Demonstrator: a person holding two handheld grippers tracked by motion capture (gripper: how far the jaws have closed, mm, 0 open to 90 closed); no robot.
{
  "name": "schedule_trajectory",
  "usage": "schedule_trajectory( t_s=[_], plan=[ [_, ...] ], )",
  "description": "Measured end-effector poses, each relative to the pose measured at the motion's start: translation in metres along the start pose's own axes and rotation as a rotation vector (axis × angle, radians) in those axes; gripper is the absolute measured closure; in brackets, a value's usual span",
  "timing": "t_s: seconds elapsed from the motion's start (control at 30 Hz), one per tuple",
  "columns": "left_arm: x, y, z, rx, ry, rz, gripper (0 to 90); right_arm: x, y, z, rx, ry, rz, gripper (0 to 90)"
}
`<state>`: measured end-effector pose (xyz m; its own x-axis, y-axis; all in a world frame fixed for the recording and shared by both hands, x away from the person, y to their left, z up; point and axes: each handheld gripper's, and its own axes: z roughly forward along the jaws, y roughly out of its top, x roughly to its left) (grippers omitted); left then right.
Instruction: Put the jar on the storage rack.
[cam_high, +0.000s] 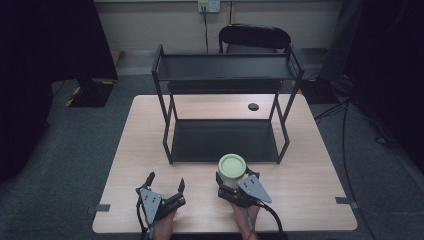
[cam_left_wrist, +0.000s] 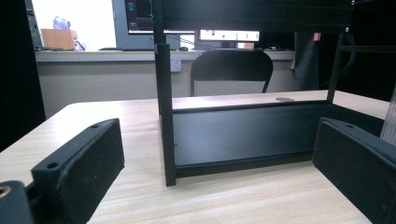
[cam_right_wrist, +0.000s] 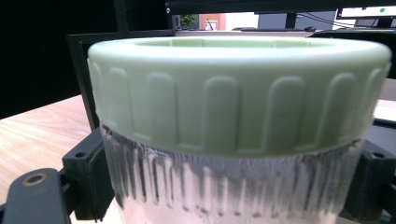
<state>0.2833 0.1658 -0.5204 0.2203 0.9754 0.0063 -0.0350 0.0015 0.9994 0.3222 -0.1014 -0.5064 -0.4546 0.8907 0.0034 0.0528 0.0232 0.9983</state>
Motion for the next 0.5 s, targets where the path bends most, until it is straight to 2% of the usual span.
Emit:
schedule_trajectory(
  t_s=[0.5],
  plan=[
    [0.0,0.0,0.0,0.0,0.0,0.0,1.8,-0.0002,0.0056,-0.0026,-0.018,0.006,0.009,11.2]
  ],
)
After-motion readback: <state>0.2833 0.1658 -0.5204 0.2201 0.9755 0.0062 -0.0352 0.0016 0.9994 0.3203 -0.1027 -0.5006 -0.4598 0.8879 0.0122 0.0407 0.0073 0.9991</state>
